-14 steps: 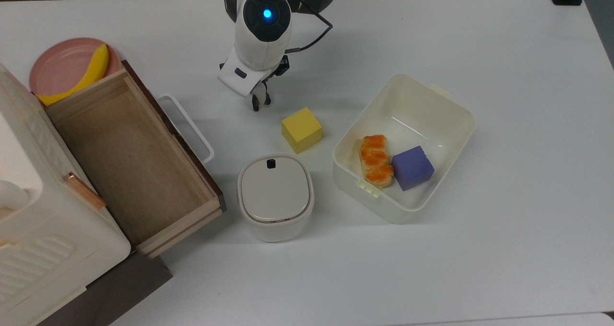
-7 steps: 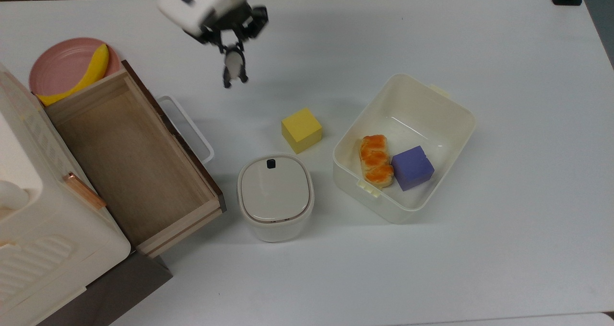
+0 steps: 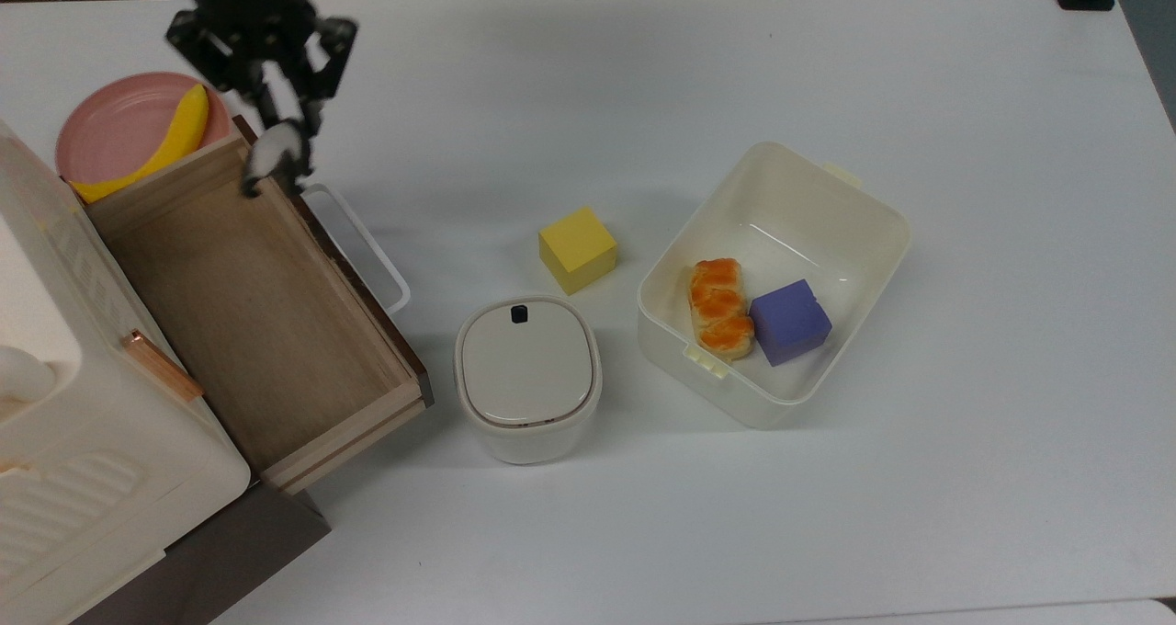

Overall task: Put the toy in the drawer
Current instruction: 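Carry the panda toy over the open wooden drawer and lower it, then open the gripper to release the panda and raise it away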

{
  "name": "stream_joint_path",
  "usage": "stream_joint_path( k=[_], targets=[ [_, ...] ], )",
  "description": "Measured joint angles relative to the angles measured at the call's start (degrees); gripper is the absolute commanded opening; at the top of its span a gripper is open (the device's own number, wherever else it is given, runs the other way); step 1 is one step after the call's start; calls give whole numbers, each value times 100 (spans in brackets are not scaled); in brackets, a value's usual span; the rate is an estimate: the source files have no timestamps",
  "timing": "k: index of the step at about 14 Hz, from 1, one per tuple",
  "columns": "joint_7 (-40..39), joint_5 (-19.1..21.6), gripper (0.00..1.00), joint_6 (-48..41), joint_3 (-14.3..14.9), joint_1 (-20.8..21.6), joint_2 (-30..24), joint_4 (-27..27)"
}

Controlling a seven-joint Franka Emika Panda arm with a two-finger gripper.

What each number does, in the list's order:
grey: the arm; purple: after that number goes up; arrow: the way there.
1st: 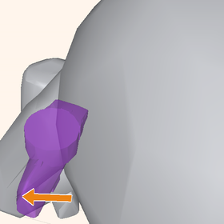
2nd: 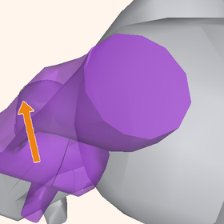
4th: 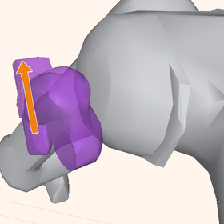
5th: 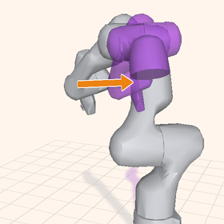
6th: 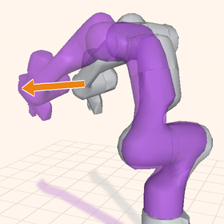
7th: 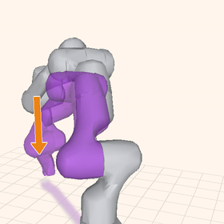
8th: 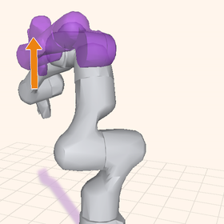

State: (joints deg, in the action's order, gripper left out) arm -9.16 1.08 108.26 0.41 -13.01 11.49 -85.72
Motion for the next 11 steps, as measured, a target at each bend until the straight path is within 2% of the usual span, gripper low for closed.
stream_joint_path(
  k=[2,6,7,8,10,11],
  targets=[
    [399,11,0,504,5,-279,339,1],
    [782,24,1,783,6,-510,606,5],
    [820,24,3,802,5,-537,674,4],
    [837,24,12,842,6,-574,776,2],
    [837,24,13,1046,7,-650,1070,0],
    [837,24,35,1163,6,-665,1184,1]
  ],
)
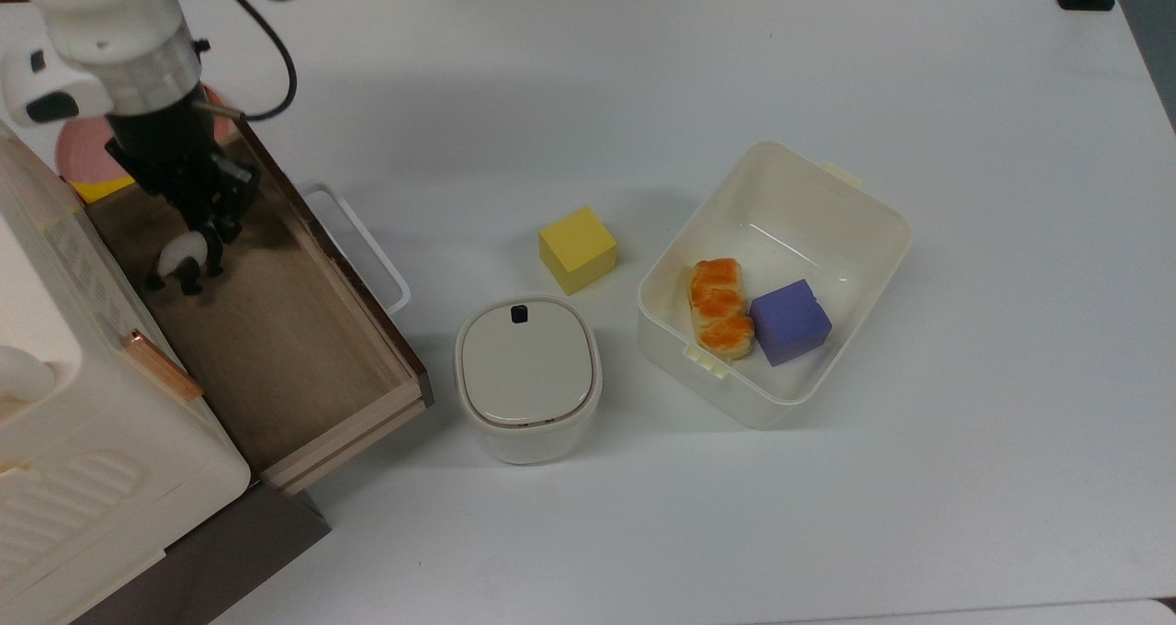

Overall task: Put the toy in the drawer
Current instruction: 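Open the gripper to release the panda and raise it away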

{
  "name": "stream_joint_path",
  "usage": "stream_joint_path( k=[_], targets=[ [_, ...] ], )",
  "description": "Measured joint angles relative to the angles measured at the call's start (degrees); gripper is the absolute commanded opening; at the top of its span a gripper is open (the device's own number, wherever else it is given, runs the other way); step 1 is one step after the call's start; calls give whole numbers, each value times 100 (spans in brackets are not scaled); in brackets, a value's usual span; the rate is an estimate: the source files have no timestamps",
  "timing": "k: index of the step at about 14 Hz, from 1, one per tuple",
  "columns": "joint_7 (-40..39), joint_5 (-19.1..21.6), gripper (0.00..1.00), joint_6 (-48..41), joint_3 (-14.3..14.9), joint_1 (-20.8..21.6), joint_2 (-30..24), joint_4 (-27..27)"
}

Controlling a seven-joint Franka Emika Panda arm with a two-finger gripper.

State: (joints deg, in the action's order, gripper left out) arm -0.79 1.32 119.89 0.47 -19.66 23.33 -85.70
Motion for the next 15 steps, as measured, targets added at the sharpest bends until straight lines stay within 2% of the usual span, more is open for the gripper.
stream_joint_path(
  k=[1,3,7,10,13,15],
  targets=[
    [1,0,66,52,-1,-3,65,20],
    [22,0,100,49,-8,0,46,52],
    [362,0,100,34,-105,156,-3,150],
    [705,0,100,-862,-143,791,-426,222],
    [654,-8,100,-1942,-155,1309,-817,223],
    [562,-148,100,-2176,-160,1640,-878,219]
  ],
)
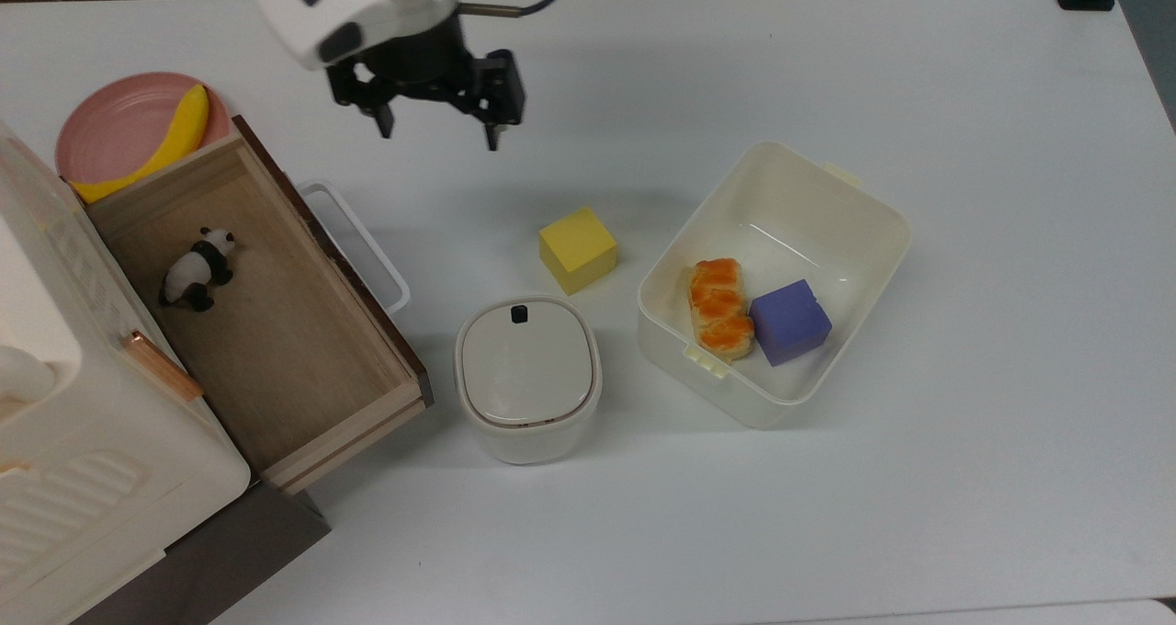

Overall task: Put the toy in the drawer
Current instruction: 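Open the gripper to release the panda and raise it away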

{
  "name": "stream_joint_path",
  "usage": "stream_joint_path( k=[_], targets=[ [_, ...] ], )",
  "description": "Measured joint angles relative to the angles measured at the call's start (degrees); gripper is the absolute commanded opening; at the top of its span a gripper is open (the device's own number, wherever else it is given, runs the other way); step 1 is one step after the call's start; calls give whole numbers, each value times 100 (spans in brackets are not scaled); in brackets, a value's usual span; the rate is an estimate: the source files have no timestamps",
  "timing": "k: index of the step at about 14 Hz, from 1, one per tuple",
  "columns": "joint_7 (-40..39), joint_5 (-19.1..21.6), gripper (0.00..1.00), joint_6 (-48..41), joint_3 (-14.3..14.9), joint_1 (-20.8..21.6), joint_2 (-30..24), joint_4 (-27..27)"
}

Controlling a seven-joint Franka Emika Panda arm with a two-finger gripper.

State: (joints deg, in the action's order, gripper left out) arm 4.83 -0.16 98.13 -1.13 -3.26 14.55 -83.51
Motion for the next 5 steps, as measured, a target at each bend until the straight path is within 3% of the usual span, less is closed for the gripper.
stream_joint_path(
  k=[2,5],
  targets=[
    [-1,-144,100,-26,-2,291,2,-34],
    [-1,-157,100,-39,27,334,4,-94]
  ],
)
